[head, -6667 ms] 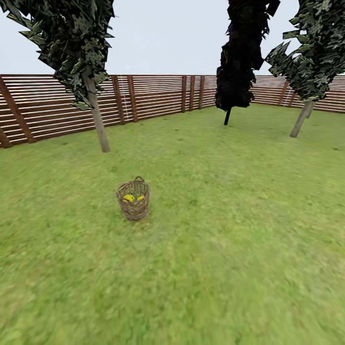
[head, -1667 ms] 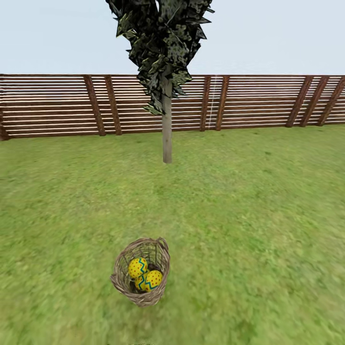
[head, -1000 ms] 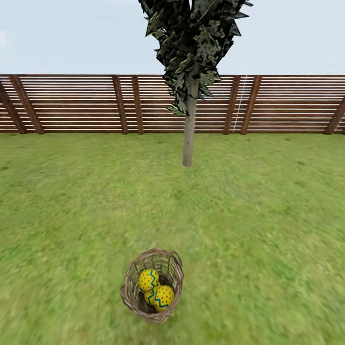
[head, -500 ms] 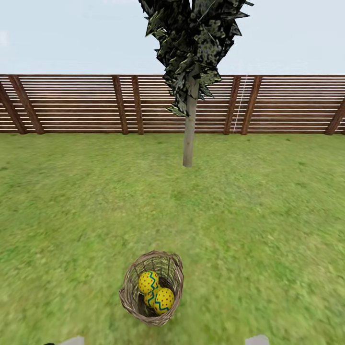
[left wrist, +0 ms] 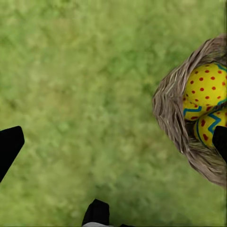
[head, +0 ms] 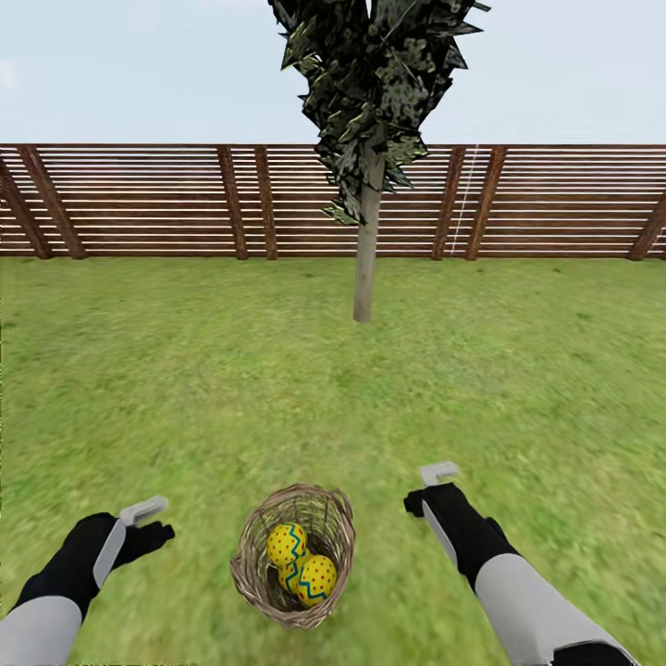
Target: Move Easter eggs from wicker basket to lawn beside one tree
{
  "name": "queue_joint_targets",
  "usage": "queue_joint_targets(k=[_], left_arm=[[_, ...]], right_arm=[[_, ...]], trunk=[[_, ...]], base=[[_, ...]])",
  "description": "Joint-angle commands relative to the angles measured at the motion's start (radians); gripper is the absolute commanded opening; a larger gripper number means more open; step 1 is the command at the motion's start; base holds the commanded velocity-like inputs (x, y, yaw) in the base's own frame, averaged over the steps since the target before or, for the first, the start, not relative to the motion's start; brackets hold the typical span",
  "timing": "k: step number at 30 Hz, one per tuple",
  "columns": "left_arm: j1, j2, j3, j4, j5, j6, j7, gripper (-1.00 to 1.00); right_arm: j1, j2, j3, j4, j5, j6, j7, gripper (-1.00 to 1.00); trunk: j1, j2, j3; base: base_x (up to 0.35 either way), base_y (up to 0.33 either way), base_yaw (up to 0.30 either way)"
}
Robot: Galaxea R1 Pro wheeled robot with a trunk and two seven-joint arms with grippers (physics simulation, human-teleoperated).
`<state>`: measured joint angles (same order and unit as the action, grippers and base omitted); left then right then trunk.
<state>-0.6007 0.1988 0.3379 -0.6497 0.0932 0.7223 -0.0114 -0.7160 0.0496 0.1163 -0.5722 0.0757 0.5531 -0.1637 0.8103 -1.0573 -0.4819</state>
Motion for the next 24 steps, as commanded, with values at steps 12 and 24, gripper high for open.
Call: queue_joint_targets(k=[12, 24], left_arm=[[-0.002, -0.048, 0.005, -0.007, 0.012, 0.006, 0.005, 1.0], [-0.002, -0.051, 0.007, -0.005, 0.013, 0.005, 0.004, 1.0]], right_arm=[[-0.008, 0.002, 0.004, -0.003, 0.009, 0.033, -0.002, 1.0], [-0.007, 0.011, 0.009, 0.008, 0.011, 0.032, -0.002, 1.0]], trunk=[[0.0, -0.001, -0.008], [0.0, -0.001, -0.014]], base=[[-0.1, -0.229, 0.228], [0.02, -0.33, 0.274]])
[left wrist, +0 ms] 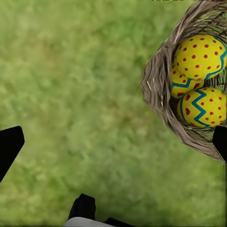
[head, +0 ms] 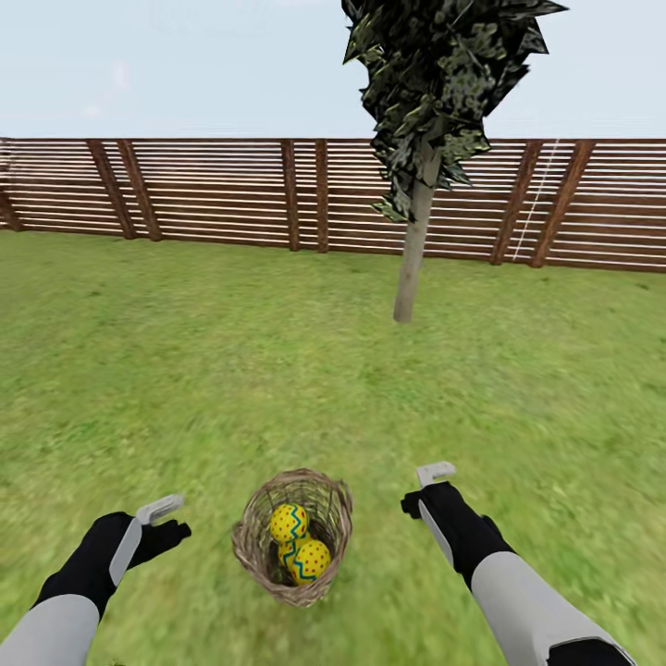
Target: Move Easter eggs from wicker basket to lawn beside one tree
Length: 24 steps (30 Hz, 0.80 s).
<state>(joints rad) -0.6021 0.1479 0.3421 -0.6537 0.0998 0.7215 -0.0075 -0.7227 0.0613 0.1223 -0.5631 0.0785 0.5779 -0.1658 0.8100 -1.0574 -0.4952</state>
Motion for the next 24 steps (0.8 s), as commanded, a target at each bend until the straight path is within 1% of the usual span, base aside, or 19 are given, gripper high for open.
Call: queue_joint_targets(k=[1, 5, 8, 14, 17, 18, 20, 21, 22, 24], left_arm=[[-0.001, -0.001, 0.003, -0.001, 0.006, 0.006, 0.0, 1.0], [-0.001, -0.001, 0.003, 0.0, 0.006, 0.005, 0.0, 1.0], [-0.001, -0.001, 0.004, 0.0, 0.006, 0.004, 0.0, 1.0], [-0.001, -0.001, 0.004, 0.0, 0.006, 0.004, 0.001, 1.0], [-0.001, -0.009, 0.003, 0.0, 0.005, 0.002, 0.002, 1.0], [-0.001, -0.02, 0.002, 0.002, 0.004, 0.001, 0.003, 1.0], [-0.001, -0.025, 0.002, 0.003, 0.005, 0.0, 0.002, 1.0], [-0.001, -0.038, 0.0, -0.002, 0.003, 0.004, 0.001, 1.0], [-0.001, -0.041, -0.001, -0.001, 0.002, 0.005, 0.001, 1.0], [-0.001, -0.051, -0.003, -0.003, 0.001, 0.009, 0.001, 1.0]], right_arm=[[0.0, 0.0, 0.003, -0.001, 0.008, 0.007, 0.001, 1.0], [0.0, 0.002, 0.003, 0.0, 0.008, 0.007, 0.002, 1.0], [0.0, 0.01, 0.003, 0.0, 0.009, 0.007, 0.002, 1.0], [0.0, 0.021, 0.003, 0.002, 0.009, 0.005, 0.003, 1.0], [0.0, 0.024, 0.003, 0.003, 0.009, 0.004, 0.006, 1.0], [0.001, 0.027, 0.003, 0.003, 0.007, 0.004, 0.008, 1.0], [0.001, 0.027, 0.003, 0.003, 0.006, 0.004, 0.009, 1.0], [0.002, 0.028, 0.003, 0.003, 0.005, 0.004, 0.009, 1.0], [0.002, 0.028, 0.003, 0.003, 0.005, 0.004, 0.009, 1.0], [0.002, 0.028, 0.003, 0.002, 0.005, 0.004, 0.009, 1.0]], trunk=[[0.0, -0.001, -0.001], [0.0, -0.001, -0.002], [0.0, -0.001, -0.002], [0.0, -0.001, -0.002], [0.0, -0.001, -0.002], [0.0, -0.001, -0.002], [0.0, -0.001, -0.002], [0.0, -0.001, -0.002], [0.0, -0.001, -0.002], [0.008, -0.015, -0.009]], base=[[0.194, -0.286, 0.223], [0.24, -0.255, 0.083], [0.282, -0.2, 0.041], [0.316, -0.065, 0.134], [0.145, -0.006, 0.025], [0.023, -0.001, 0.004], [0.011, 0.0, 0.002], [0.002, 0.0, 0.0], [0.001, 0.0, 0.0], [0.0, 0.0, 0.0]])
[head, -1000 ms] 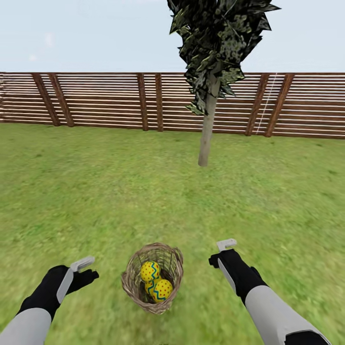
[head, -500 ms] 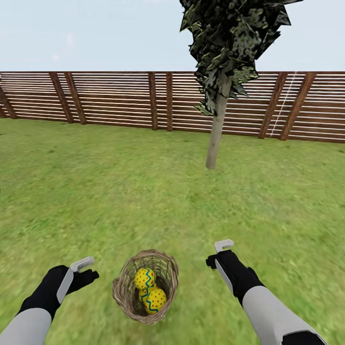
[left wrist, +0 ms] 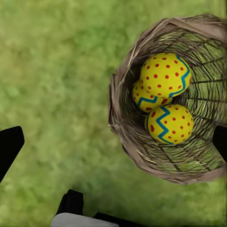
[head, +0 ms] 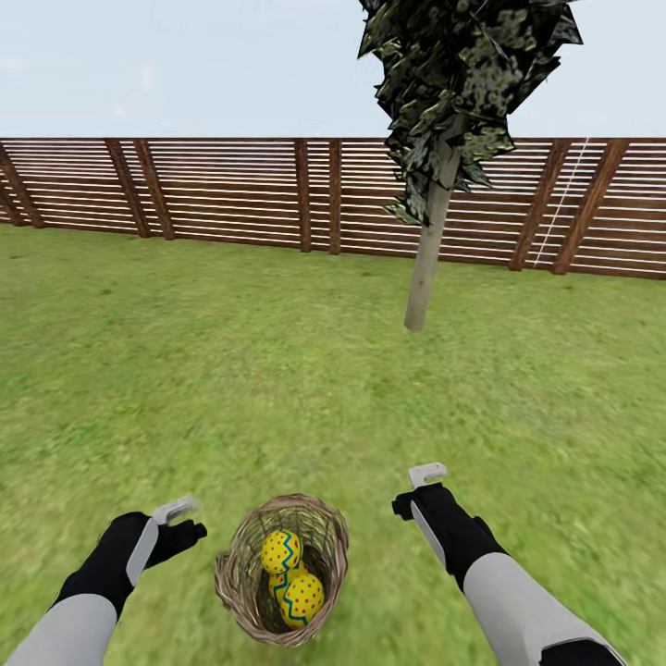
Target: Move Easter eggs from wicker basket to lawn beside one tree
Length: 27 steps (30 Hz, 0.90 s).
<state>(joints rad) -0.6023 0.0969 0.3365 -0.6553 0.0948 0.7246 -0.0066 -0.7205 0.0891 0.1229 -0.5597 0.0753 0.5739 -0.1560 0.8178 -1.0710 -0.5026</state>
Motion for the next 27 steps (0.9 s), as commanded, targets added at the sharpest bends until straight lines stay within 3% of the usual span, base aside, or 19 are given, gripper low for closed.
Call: queue_joint_targets(k=[1, 11, 23, 27], left_arm=[[-0.001, -0.01, 0.001, -0.002, 0.007, 0.035, 0.001, 1.0], [-0.001, -0.041, 0.001, 0.001, 0.005, 0.039, 0.022, 1.0], [-0.023, -0.037, 0.002, 0.004, 0.001, 0.01, 0.029, 1.0], [-0.026, -0.04, 0.002, 0.01, 0.0, -0.01, 0.072, 1.0]], right_arm=[[-0.001, -0.001, 0.002, -0.004, 0.008, 0.008, 0.0, 1.0], [-0.002, -0.004, -0.001, -0.014, 0.008, 0.008, 0.003, 1.0], [-0.018, -0.007, -0.003, -0.02, 0.008, 0.007, 0.034, 1.0], [-0.031, -0.009, -0.003, -0.019, 0.008, 0.008, 0.036, 1.0]], trunk=[[0.004, -0.008, -0.004], [0.042, -0.078, -0.036], [0.088, -0.162, -0.073], [0.104, -0.19, -0.086]], base=[[0.0, 0.0, 0.0], [0.0, 0.0, 0.0], [0.0, 0.0, 0.0], [0.0, 0.0, 0.0]])
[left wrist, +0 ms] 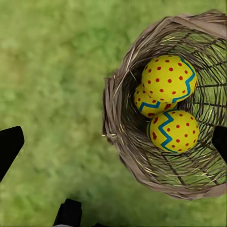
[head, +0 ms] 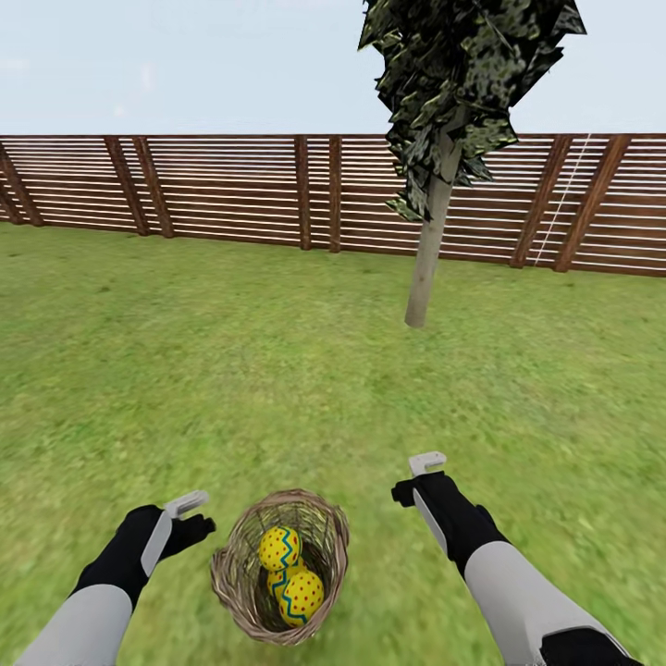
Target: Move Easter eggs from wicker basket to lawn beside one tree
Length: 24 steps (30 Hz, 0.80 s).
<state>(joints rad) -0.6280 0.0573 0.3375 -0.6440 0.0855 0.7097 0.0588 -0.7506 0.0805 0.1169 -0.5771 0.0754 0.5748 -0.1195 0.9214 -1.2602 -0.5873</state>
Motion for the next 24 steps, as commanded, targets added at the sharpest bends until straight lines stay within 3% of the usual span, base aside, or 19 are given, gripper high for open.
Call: queue_joint_targets(k=[1, 8, 15, 24], left_arm=[[-0.001, -0.001, 0.001, 0.002, 0.01, 0.0, 0.016, 1.0], [-0.001, -0.002, 0.0, 0.032, 0.014, -0.014, 0.032, 1.0], [-0.001, -0.002, 0.0, 0.035, 0.016, -0.015, 0.033, 1.0], [-0.001, -0.004, 0.0, 0.036, 0.016, -0.016, 0.032, 1.0]], right_arm=[[-0.001, 0.0, 0.003, -0.001, 0.008, 0.007, 0.001, 1.0], [-0.003, -0.002, 0.003, -0.003, 0.007, 0.008, 0.005, 1.0], [-0.003, -0.004, 0.003, -0.004, 0.007, 0.011, 0.104, 1.0], [-0.003, -0.001, 0.003, -0.003, 0.007, 0.011, 0.113, 1.0]], trunk=[[0.004, -0.008, -0.004], [0.031, -0.057, -0.026], [0.058, -0.106, -0.048], [0.092, -0.169, -0.076]], base=[[0.0, 0.0, 0.0], [0.0, 0.0, 0.0], [0.0, 0.0, 0.0], [0.0, 0.0, 0.0]])
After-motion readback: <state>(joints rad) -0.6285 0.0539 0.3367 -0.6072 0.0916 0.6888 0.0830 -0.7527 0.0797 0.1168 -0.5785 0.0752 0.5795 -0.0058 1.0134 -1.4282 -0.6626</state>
